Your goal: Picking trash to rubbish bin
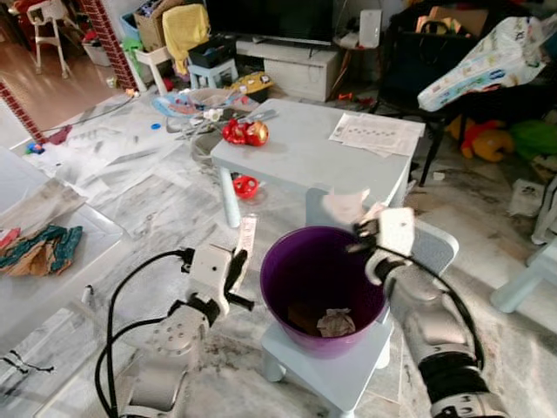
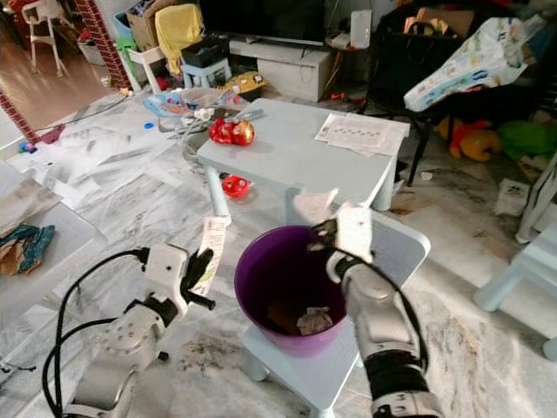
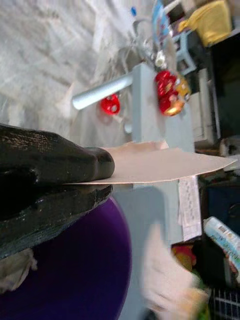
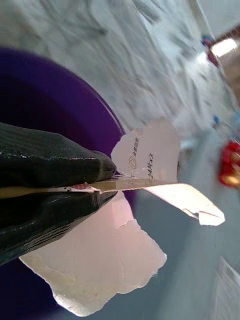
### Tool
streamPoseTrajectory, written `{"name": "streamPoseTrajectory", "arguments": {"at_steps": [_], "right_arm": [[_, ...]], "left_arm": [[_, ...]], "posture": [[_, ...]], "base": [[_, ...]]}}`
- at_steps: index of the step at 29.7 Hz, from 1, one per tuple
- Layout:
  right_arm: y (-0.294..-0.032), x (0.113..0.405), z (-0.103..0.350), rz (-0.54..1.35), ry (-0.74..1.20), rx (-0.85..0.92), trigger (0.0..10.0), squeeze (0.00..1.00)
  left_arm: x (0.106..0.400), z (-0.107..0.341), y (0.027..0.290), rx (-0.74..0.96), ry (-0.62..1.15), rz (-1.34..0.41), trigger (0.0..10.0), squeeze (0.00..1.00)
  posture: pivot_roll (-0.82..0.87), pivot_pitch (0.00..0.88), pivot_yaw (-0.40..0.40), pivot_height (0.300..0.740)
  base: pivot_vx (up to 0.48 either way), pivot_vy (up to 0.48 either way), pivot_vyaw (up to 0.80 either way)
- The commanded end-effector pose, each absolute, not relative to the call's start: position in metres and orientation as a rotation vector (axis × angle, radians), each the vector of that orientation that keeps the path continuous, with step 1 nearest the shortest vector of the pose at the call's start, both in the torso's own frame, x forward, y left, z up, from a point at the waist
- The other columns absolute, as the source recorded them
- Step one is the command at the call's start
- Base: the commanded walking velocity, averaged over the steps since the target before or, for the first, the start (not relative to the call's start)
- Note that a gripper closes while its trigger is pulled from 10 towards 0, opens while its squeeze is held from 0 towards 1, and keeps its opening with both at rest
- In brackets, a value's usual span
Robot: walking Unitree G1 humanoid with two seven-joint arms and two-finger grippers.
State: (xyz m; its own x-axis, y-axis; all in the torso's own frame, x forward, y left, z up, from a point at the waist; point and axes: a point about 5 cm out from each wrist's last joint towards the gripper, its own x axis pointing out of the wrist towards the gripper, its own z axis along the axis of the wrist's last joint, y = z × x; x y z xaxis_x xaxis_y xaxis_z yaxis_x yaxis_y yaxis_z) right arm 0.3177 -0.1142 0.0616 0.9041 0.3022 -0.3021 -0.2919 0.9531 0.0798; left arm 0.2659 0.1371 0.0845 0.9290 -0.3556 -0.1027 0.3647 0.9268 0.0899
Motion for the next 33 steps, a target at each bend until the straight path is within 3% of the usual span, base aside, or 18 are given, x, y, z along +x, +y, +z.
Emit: {"name": "streamPoseTrajectory", "arguments": {"at_steps": [1, 7, 8, 9, 19, 33], "right_arm": [[-0.109, 0.318, 0.059, 0.336, 0.341, 0.0, 10.0, 0.0], [-0.105, 0.311, 0.034, 0.33, 0.453, -0.029, 10.0, 0.0], [-0.108, 0.31, 0.03, 0.302, 0.472, -0.039, 10.0, 0.81], [-0.114, 0.309, 0.024, 0.263, 0.496, -0.048, 10.0, 1.0], [-0.132, 0.308, 0.017, 0.164, 0.517, -0.062, 10.0, 1.0], [-0.13, 0.313, 0.017, 0.15, 0.537, 0.01, 10.0, 1.0]], "left_arm": [[0.264, 0.086, 0.144, 0.131, 0.09, -0.366, 10.0, 0.0], [0.264, 0.087, 0.152, 0.139, 0.093, -0.347, 10.0, 0.0], [0.265, 0.087, 0.151, 0.138, 0.093, -0.349, 10.0, 0.0], [0.265, 0.088, 0.148, 0.137, 0.094, -0.356, 10.0, 0.0], [0.268, 0.089, 0.143, 0.153, 0.092, -0.387, 10.0, 0.0], [0.272, 0.092, 0.143, 0.153, 0.081, -0.376, 10.0, 0.0]], "posture": [[0.01, 0.029, 0.124, 0.74], [0.02, 0.031, 0.127, 0.74], [0.02, 0.032, 0.129, 0.74], [0.02, 0.032, 0.132, 0.74], [0.01, 0.031, 0.139, 0.74], [0.01, 0.017, 0.131, 0.74]], "base": [[0.0, 0.0, 0.0], [0.0, 0.0, 0.0], [0.0, 0.0, 0.0], [0.0, 0.0, 0.0], [0.0, 0.0, 0.0], [0.0, 0.0, 0.0]]}}
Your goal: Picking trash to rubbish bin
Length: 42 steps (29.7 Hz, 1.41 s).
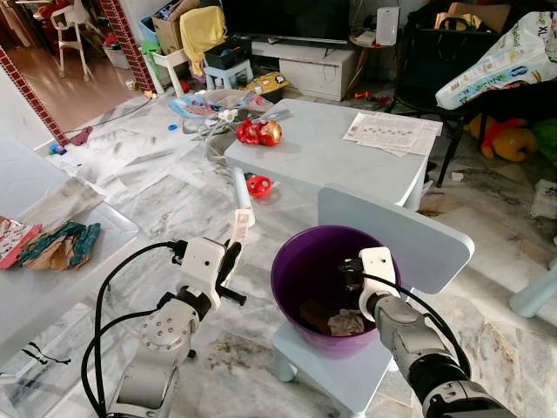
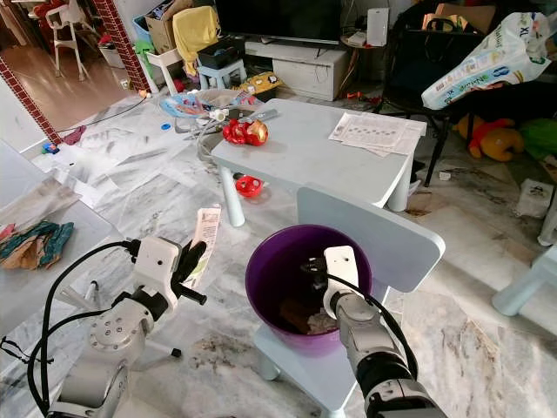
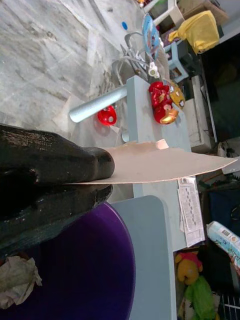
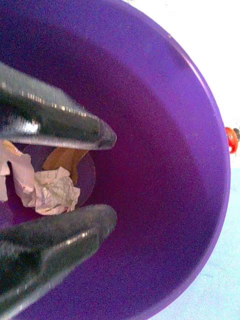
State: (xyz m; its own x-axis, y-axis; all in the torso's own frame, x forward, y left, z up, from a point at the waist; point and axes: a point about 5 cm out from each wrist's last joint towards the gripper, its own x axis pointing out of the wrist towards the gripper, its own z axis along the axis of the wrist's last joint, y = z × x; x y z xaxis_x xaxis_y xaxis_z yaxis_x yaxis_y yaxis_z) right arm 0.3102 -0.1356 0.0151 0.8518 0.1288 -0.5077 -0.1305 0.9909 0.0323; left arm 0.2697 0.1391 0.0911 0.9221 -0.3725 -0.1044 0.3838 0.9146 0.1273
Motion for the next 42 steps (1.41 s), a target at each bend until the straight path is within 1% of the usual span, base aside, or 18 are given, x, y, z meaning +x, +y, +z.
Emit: {"name": "streamPoseTrajectory", "arguments": {"at_steps": [1, 4, 8, 14, 19, 25, 26, 27, 28, 31, 34, 42], "right_arm": [[-0.13, 0.313, 0.018, 0.149, 0.536, 0.01, 10.0, 1.0], [-0.134, 0.316, 0.021, 0.129, 0.505, 0.007, 10.0, 1.0], [-0.145, 0.321, 0.033, 0.064, 0.418, 0.025, 10.0, 1.0], [-0.153, 0.313, 0.044, 0.043, 0.347, 0.02, 10.0, 1.0], [-0.167, 0.296, 0.073, 0.03, 0.131, -0.1, 10.0, 1.0], [-0.168, 0.297, 0.087, 0.026, 0.058, -0.119, 10.0, 1.0], [-0.167, 0.298, 0.089, 0.032, 0.053, -0.116, 10.0, 0.74], [-0.166, 0.298, 0.092, 0.035, 0.053, -0.11, 10.0, 0.74], [-0.162, 0.297, 0.097, 0.044, 0.048, -0.105, 10.0, 0.0], [-0.158, 0.296, 0.101, 0.059, 0.048, -0.109, 10.0, 0.0], [-0.155, 0.297, 0.103, 0.076, 0.047, -0.103, 10.0, 0.0], [-0.155, 0.297, 0.105, 0.075, 0.05, -0.1, 10.0, 0.0]], "left_arm": [[0.272, 0.093, 0.143, 0.151, 0.079, -0.374, 10.0, 0.0], [0.275, 0.095, 0.143, 0.146, 0.069, -0.369, 10.0, 0.0], [0.28, 0.097, 0.141, 0.137, 0.058, -0.365, 10.0, 0.0], [0.287, 0.097, 0.133, 0.12, 0.047, -0.376, 10.0, 0.0], [0.298, 0.105, 0.12, 0.079, 0.009, -0.379, 10.0, 0.0], [0.302, 0.107, 0.126, 0.055, 0.006, -0.335, 10.0, 0.0], [0.302, 0.107, 0.127, 0.058, 0.006, -0.329, 10.0, 0.0], [0.303, 0.107, 0.128, 0.059, 0.004, -0.325, 10.0, 0.0], [0.304, 0.107, 0.13, 0.054, 0.001, -0.312, 10.0, 0.0], [0.305, 0.107, 0.132, 0.043, 0.0, -0.292, 10.0, 0.0], [0.306, 0.107, 0.133, 0.035, -0.002, -0.28, 10.0, 0.0], [0.307, 0.109, 0.133, 0.032, -0.009, -0.268, 10.0, 0.0]], "posture": [[0.01, 0.017, 0.131, 0.74], [0.01, 0.018, 0.128, 0.74], [-0.01, 0.026, 0.128, 0.74], [-0.05, 0.037, 0.117, 0.74], [-0.08, 0.05, 0.111, 0.74], [-0.09, 0.055, 0.105, 0.74], [-0.09, 0.056, 0.101, 0.74], [-0.09, 0.056, 0.101, 0.74], [-0.08, 0.054, 0.089, 0.74], [-0.08, 0.054, 0.085, 0.74], [-0.08, 0.053, 0.081, 0.74], [-0.08, 0.054, 0.078, 0.74]], "base": [[0.0, 0.0, 0.0], [0.0, 0.0, 0.0], [0.0, 0.0, 0.0], [0.0, 0.0, 0.0], [0.0, 0.0, 0.0], [0.0, 0.0, 0.0], [0.0, 0.0, 0.0], [0.0, 0.0, 0.0], [0.0, 0.0, 0.0], [0.0, 0.0, -0.32], [0.0, 0.0, -0.78], [0.0, 0.0, -0.78]]}}
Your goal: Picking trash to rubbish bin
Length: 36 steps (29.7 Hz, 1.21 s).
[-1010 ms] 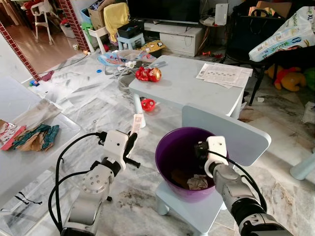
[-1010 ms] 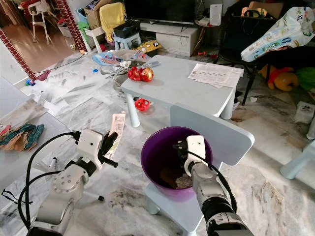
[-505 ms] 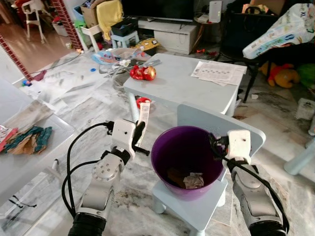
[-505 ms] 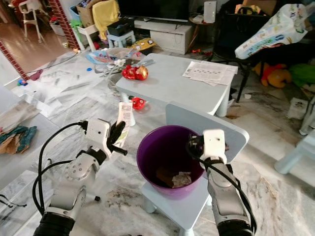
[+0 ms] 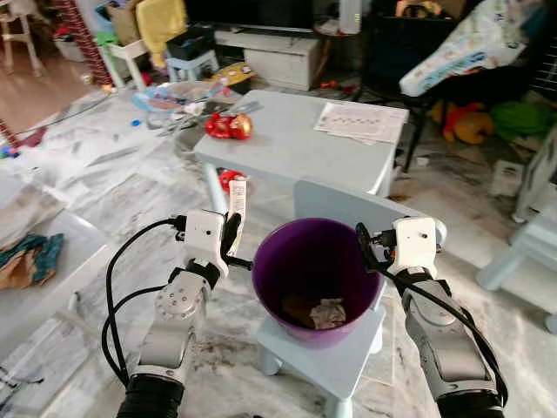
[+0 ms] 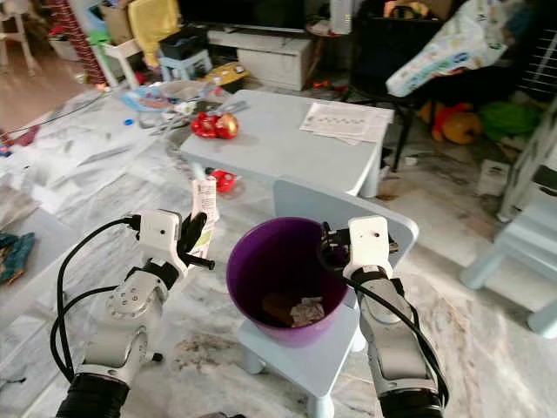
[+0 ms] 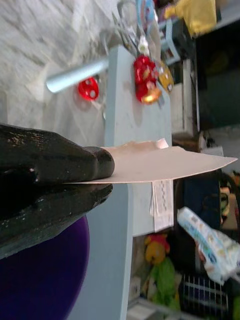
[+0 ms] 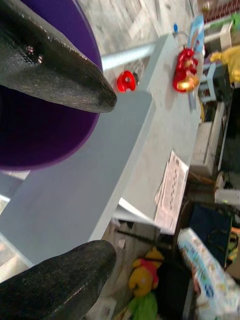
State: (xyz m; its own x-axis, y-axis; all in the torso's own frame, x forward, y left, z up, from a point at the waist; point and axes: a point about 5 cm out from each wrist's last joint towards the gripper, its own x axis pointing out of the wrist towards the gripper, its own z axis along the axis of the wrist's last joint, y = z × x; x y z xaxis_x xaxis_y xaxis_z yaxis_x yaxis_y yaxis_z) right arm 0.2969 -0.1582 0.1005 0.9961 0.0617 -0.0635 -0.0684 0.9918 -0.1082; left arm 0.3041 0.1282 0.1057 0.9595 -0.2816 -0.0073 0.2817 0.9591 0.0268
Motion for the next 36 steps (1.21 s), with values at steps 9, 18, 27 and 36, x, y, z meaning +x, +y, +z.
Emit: {"name": "streamPoseTrajectory", "arguments": {"at_steps": [9, 18, 27, 36], "right_arm": [[-0.1525, 0.2969, 0.1069, 0.087, 0.046, -0.1, 10.0, 0.0], [-0.1538, 0.2982, 0.1088, 0.078, 0.049, -0.088, 10.0, 0.0], [-0.153, 0.2993, 0.1087, 0.076, 0.048, -0.091, 10.0, 0.0], [-0.1546, 0.3019, 0.1107, 0.063, 0.042, -0.1, 10.0, 0.0]], "left_arm": [[0.3083, 0.1083, 0.1331, 0.036, -0.003, -0.269, 10.0, 0.0], [0.3072, 0.1058, 0.1316, 0.041, 0.007, -0.273, 10.0, 0.0], [0.3073, 0.1061, 0.1309, 0.05, 0.005, -0.28, 10.0, 0.0], [0.3064, 0.1089, 0.1294, 0.059, -0.019, -0.301, 10.0, 0.0]], "posture": [[-0.08, 0.053, 0.079, 0.74], [-0.08, 0.052, 0.078, 0.74], [-0.07, 0.051, 0.078, 0.74], [-0.07, 0.044, 0.081, 0.74]], "base": [[0.0, 0.292, 0.0], [0.0, 0.403, 0.0], [0.0, 0.48, 0.0], [0.0, 0.249, 0.0]]}}
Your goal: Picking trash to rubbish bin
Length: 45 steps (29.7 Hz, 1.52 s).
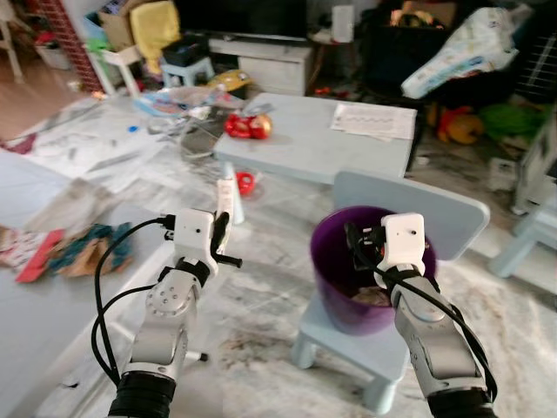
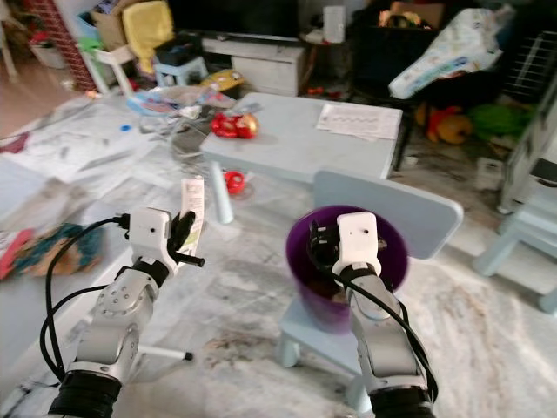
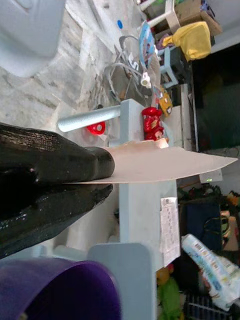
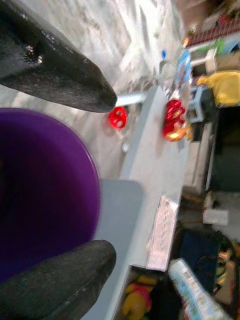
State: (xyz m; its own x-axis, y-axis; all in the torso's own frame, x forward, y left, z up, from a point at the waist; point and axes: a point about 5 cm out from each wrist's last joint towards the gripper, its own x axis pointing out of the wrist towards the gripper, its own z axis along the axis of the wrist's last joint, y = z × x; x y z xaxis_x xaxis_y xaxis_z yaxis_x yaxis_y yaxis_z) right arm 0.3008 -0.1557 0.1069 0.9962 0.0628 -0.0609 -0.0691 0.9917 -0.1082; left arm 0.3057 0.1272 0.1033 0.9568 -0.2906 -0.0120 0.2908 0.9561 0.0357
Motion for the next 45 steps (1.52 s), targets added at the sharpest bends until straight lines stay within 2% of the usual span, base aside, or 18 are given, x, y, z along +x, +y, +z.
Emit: {"name": "streamPoseTrajectory", "arguments": {"at_steps": [1, 5, 40, 45], "right_arm": [[-0.156, 0.302, 0.111, 0.056, 0.044, -0.104, 10.0, 0.0], [-0.16, 0.303, 0.109, 0.03, 0.054, -0.116, 10.0, 0.0], [-0.163, 0.305, 0.11, -0.005, 0.052, -0.134, 10.0, 0.0], [-0.162, 0.305, 0.11, 0.006, 0.049, -0.132, 10.0, 0.0]], "left_arm": [[0.306, 0.11, 0.128, 0.057, -0.029, -0.317, 10.0, 0.0], [0.304, 0.112, 0.124, 0.065, -0.047, -0.351, 10.0, 0.0], [0.302, 0.113, 0.118, 0.042, -0.06, -0.388, 10.0, 0.0], [0.301, 0.112, 0.116, 0.039, -0.062, -0.393, 10.0, 0.0]], "posture": [[-0.07, 0.044, 0.081, 0.74], [-0.07, 0.04, 0.08, 0.74], [-0.08, 0.053, 0.081, 0.74], [-0.08, 0.053, 0.079, 0.74]], "base": [[0.0, 0.0, 0.0], [0.0, 0.0, -0.17], [0.0, 0.0, -0.78], [0.1, 0.0, 0.0]]}}
